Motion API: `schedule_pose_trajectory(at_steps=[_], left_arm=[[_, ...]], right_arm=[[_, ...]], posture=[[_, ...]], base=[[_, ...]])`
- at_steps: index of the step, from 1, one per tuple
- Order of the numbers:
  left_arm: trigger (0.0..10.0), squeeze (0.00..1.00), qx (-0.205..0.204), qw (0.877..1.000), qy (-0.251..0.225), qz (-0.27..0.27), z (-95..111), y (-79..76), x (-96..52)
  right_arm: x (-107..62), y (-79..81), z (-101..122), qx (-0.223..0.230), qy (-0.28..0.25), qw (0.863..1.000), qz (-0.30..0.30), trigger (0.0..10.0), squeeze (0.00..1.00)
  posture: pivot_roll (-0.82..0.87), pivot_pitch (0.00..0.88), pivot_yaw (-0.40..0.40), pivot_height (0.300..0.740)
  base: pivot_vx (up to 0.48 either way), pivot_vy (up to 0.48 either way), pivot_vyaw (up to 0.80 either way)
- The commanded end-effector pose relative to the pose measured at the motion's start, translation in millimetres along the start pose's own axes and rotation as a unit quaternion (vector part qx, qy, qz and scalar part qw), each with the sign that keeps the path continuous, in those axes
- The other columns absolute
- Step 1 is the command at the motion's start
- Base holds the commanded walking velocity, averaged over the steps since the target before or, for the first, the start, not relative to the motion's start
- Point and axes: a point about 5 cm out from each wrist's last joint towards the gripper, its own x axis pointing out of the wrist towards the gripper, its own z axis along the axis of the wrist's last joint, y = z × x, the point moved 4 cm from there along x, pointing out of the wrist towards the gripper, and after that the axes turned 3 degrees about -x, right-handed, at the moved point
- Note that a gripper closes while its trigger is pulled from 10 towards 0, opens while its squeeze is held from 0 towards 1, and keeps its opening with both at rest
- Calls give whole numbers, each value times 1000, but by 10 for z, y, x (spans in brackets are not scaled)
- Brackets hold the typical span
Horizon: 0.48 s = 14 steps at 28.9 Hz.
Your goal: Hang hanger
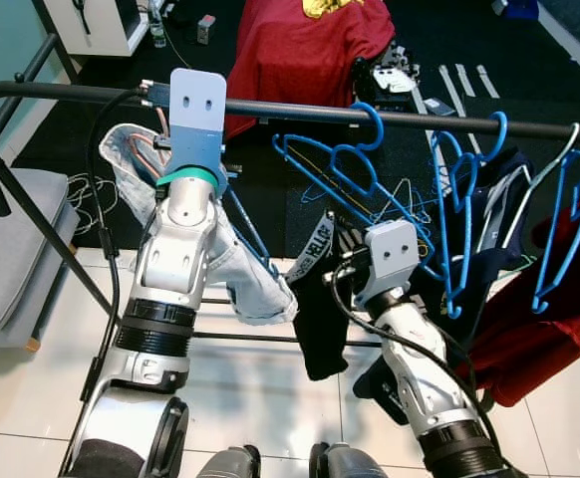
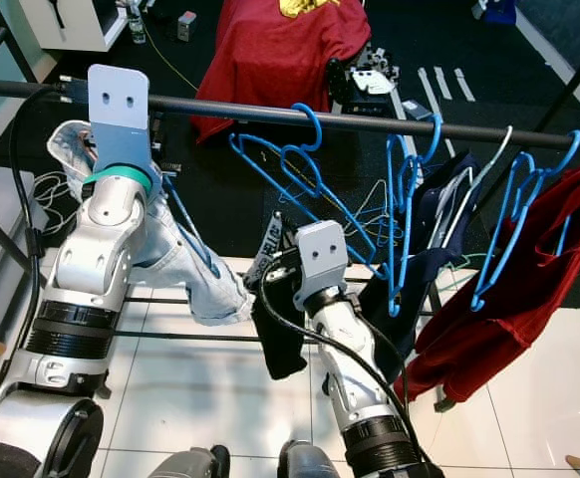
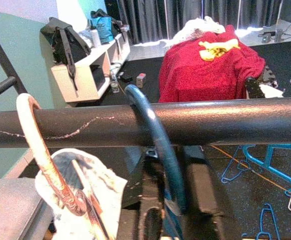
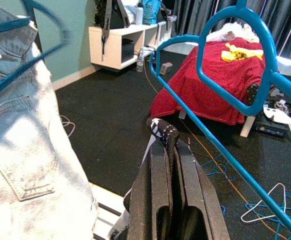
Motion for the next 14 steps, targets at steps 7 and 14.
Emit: schedule_pose_trajectory(at_steps=[7,14], left_arm=[[0,0,15,1000,15,13,-92,49,-30],[0,0,19,1000,15,2,-87,132,-106]], right_arm=[[-14,-16,0,2,-2,1000,-3,10000,0],[-16,-8,3,2,-4,1000,-4,10000,0]], posture=[[-11,51,40,740],[-8,54,44,740]], base=[[0,0,0],[0,0,0]])
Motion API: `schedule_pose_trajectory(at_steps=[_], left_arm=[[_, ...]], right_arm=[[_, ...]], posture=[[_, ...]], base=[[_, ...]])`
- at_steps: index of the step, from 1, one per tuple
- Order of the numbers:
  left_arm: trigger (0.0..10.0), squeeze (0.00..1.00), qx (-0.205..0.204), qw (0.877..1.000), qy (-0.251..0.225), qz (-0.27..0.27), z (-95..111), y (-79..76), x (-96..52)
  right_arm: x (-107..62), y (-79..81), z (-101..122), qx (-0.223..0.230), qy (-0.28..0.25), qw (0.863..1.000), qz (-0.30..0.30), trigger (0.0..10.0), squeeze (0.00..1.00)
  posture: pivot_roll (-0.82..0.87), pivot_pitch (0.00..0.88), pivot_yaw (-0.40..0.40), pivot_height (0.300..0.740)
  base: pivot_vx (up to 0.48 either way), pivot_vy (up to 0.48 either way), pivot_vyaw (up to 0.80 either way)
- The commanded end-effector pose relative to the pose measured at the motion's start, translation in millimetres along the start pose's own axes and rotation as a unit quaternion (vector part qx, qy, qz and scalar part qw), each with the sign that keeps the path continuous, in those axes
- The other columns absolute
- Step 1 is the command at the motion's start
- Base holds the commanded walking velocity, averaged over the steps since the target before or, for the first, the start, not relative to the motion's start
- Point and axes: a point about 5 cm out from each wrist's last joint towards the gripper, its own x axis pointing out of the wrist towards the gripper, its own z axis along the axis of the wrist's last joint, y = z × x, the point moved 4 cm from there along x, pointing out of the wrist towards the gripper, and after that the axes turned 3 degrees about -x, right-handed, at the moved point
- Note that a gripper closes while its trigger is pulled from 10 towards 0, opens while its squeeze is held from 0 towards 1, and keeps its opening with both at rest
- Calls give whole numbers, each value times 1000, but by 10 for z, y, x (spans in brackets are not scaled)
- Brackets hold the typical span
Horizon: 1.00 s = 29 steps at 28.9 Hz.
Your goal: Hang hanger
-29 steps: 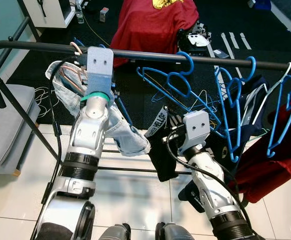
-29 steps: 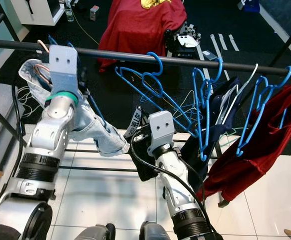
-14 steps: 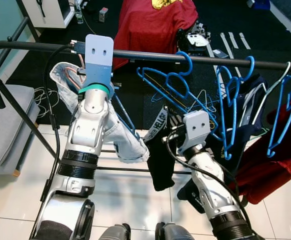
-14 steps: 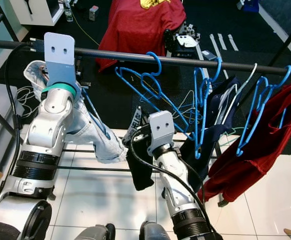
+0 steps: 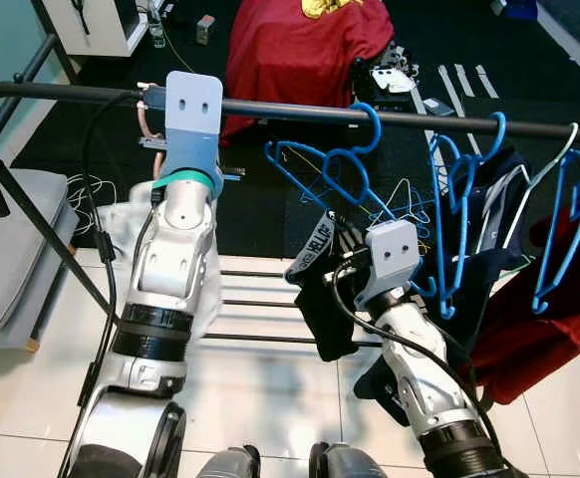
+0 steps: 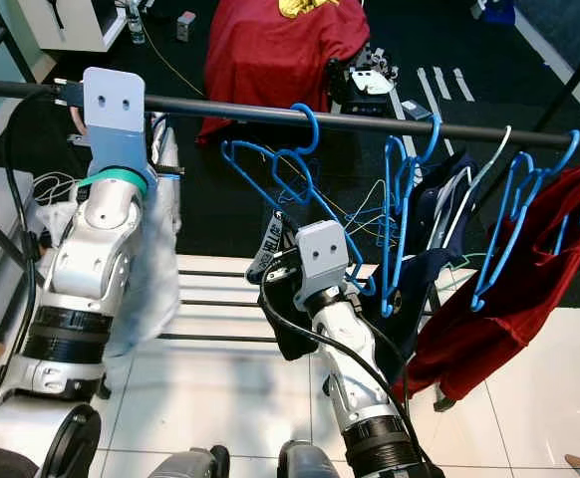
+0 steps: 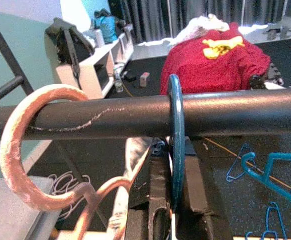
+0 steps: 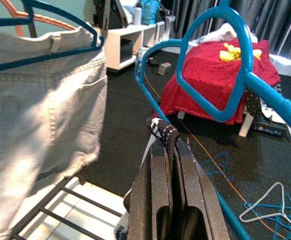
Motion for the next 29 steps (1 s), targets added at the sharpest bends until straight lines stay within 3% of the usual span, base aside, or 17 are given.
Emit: schedule_pose_trajectory(at_steps=[1,5,6,11,14,23,24,26,27,28,29], left_arm=[[0,0,4,1000,7,-22,-45,33,-44],[0,0,1,999,0,-36,-19,26,-55],[10000,0,-6,993,-32,-112,119,28,-109],[10000,0,3,984,-51,-168,194,43,-173],[10000,0,4,975,-45,-217,154,46,-270],[10000,0,-12,967,-36,-252,123,80,-377],[10000,0,-6,962,-34,-272,100,98,-439],[10000,0,-6,962,-34,-272,100,98,-439],[10000,0,10,953,-27,-302,54,93,-514],[10000,0,10,953,-27,-302,54,93,-514],[10000,0,36,942,-20,-334,-26,84,-598]], right_arm=[[-13,-5,9,2,-4,1000,-4,10000,0],[-11,-5,14,2,-5,1000,-4,10000,0],[-2,0,62,-13,-12,1000,7,10000,0],[3,13,105,-30,-17,999,25,10000,0],[-26,48,154,-51,-17,996,71,10000,0],[-106,36,198,-74,-8,989,125,10000,0],[-176,25,204,-90,3,983,159,10000,0],[-176,25,204,-90,3,983,159,10000,0],[-270,-3,179,-108,21,975,192,10000,0],[-270,-3,179,-108,21,975,192,10000,0],[-384,-79,122,-133,48,965,221,10000,0]], posture=[[-8,54,44,740],[-8,54,44,740],[-7,55,45,740],[-6,54,44,740],[-16,56,43,740],[-29,60,34,740],[-34,62,32,740],[-34,62,32,740],[-41,67,31,740],[-41,67,31,740],[-47,71,35,740]], base=[[0,0,0],[0,0,0],[0,0,0],[0,0,0],[0,0,0],[0,0,0],[0,0,0],[0,0,0],[0,0,0],[0,0,0],[0,0,0]])
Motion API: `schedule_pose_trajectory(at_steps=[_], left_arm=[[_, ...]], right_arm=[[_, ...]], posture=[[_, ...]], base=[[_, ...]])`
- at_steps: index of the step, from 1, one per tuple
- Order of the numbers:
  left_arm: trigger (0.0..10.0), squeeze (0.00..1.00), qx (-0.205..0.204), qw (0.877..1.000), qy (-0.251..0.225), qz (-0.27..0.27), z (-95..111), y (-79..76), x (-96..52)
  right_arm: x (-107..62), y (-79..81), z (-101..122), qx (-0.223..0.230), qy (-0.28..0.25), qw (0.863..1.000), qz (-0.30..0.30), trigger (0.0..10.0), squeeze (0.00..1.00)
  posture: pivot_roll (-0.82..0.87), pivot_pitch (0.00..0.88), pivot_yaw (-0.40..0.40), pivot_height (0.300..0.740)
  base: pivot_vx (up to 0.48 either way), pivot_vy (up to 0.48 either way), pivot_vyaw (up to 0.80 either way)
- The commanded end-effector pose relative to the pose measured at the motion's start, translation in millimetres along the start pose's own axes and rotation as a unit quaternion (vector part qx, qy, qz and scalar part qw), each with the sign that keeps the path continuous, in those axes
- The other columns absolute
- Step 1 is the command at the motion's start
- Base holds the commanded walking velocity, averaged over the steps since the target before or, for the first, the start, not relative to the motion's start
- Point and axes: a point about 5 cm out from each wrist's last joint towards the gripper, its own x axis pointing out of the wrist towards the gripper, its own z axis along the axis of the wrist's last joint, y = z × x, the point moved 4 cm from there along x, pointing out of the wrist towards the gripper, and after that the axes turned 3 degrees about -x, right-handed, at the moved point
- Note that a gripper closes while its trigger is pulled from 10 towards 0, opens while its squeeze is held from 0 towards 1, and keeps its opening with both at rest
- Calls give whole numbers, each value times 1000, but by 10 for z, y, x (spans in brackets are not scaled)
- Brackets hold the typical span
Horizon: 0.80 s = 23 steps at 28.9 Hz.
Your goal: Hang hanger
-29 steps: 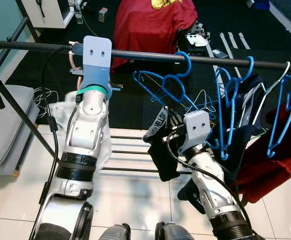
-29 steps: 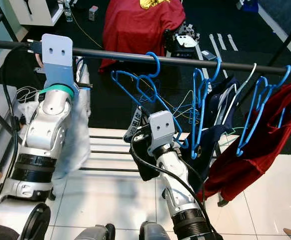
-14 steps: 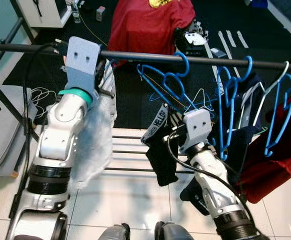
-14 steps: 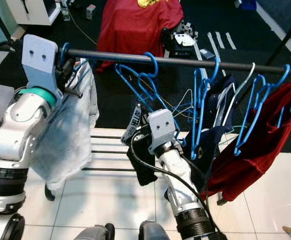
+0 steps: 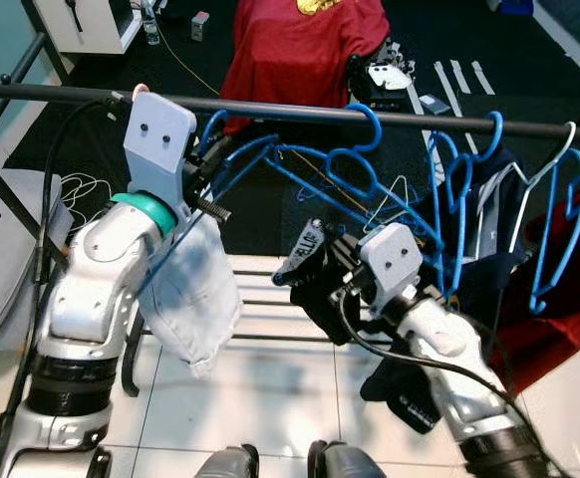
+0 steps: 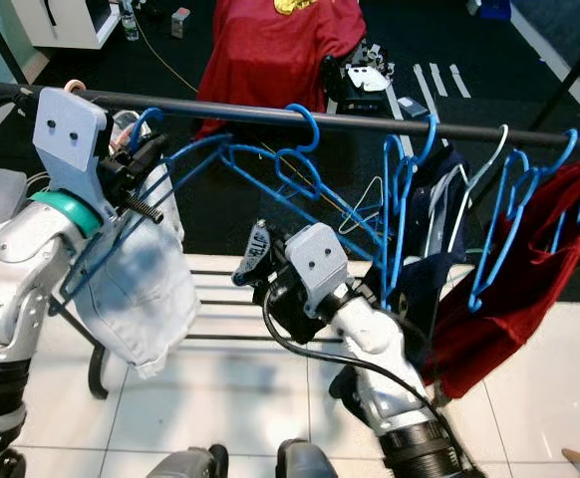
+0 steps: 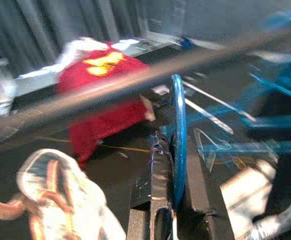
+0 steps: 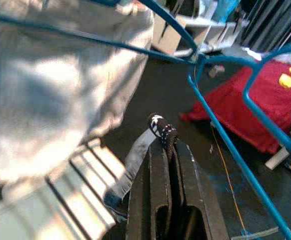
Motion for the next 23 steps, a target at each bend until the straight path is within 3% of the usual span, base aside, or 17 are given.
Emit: schedule_pose_trajectory(at_steps=[1,4,5,7,9,12,14,17,19,20,23], left_arm=[[10000,0,10,999,7,-32,-45,-80,-47],[10000,0,22,998,14,-59,-95,-133,-96],[10000,0,17,996,9,-93,-89,-203,-149],[10000,0,17,996,9,-93,-89,-203,-149],[10000,0,-1,989,3,-146,-70,-315,-237],[10000,0,-1,989,3,-146,-70,-315,-237],[10000,0,-7,985,11,-173,-124,-392,-293],[10000,0,-45,977,64,-197,-513,-592,-426],[10000,0,-45,977,64,-197,-513,-592,-426],[10000,0,-68,975,95,-190,-787,-657,-537],[10000,0,-68,975,95,-190,-787,-657,-537]], right_arm=[[-83,37,-57,-3,19,999,27,10000,0],[-203,3,-120,-15,44,998,49,10000,0],[-310,-60,-138,-13,59,997,57,10000,0],[-310,-60,-138,-13,59,997,57,10000,0],[-406,-166,-99,4,62,997,52,10000,0],[-406,-166,-99,4,62,997,52,10000,0],[-423,-175,-95,17,61,997,53,10000,0],[-405,-33,-166,60,62,994,71,10000,0],[-405,-33,-166,60,62,994,71,10000,0],[-353,93,-187,69,63,991,91,10000,0],[-353,93,-187,69,63,991,91,10000,0]], posture=[[-47,71,35,740],[-53,75,40,740],[-59,79,44,740],[-59,79,44,740],[-63,81,46,740],[-63,81,46,740],[-64,82,49,740],[-63,90,51,740],[-63,90,51,740],[-60,89,49,740],[-60,89,49,740]], base=[[0,0,0],[0,0,0],[0,0,0],[0,0,0],[0,0,0],[0,0,0],[0,0,0],[0,0,0],[0,0,0],[0,0,0],[0,0,0]])
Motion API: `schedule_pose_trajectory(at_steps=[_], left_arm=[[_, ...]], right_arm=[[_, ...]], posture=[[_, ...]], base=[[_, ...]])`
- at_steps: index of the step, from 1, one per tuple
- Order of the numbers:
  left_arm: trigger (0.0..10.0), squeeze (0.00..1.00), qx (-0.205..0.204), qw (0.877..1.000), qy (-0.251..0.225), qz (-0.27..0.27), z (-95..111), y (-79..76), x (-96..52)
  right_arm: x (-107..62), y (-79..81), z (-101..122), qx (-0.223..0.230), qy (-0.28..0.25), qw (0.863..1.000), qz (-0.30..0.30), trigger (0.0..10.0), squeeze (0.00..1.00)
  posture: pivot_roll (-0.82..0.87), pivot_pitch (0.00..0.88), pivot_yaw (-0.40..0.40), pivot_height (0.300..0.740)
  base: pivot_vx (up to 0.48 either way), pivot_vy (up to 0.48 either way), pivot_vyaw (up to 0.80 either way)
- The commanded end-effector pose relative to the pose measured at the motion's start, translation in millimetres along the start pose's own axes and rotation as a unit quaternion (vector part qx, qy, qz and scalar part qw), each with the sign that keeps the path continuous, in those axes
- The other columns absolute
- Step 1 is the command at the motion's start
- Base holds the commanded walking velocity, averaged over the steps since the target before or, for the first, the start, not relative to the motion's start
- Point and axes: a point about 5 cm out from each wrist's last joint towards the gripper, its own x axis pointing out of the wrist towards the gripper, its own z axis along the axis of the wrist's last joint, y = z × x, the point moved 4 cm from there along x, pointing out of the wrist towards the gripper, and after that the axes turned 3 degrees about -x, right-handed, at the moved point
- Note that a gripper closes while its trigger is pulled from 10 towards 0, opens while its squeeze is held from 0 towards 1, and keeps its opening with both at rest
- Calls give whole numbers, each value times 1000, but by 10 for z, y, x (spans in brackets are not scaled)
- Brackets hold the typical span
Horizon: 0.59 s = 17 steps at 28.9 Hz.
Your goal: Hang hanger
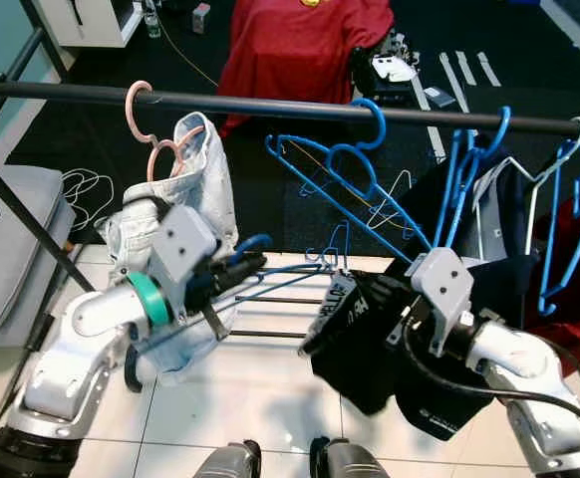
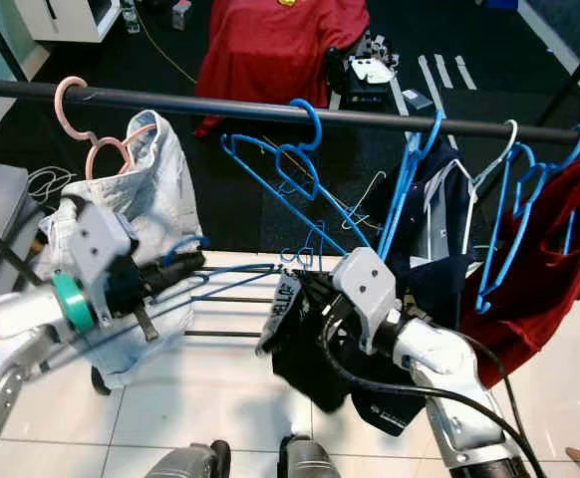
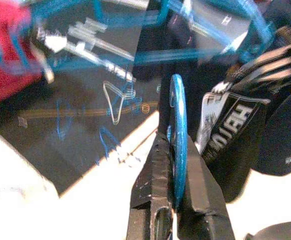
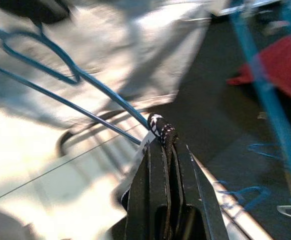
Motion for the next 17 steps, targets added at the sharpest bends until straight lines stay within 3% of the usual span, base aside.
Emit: schedule_pose_trajectory(at_steps=[1,7,11,17], left_arm=[[10000,0,-5,1000,13,7,-126,4,-43],[10000,0,-17,1000,16,13,-184,19,-90],[10000,0,-26,1000,15,4,-188,38,-216],[10000,0,10,1000,17,16,-114,204,-379]], right_arm=[[12,56,-63,10,12,1000,12,10000,0],[17,58,-69,11,14,1000,17,10000,0],[4,72,-91,7,29,998,53,10000,0],[-49,133,-103,-5,45,993,107,10000,0]], posture=[[-59,91,43,740],[-58,92,35,740],[-56,98,21,740],[-67,121,8,740]], base=[[0,0,0],[0,0,0],[0,0,0],[0,0,0]])
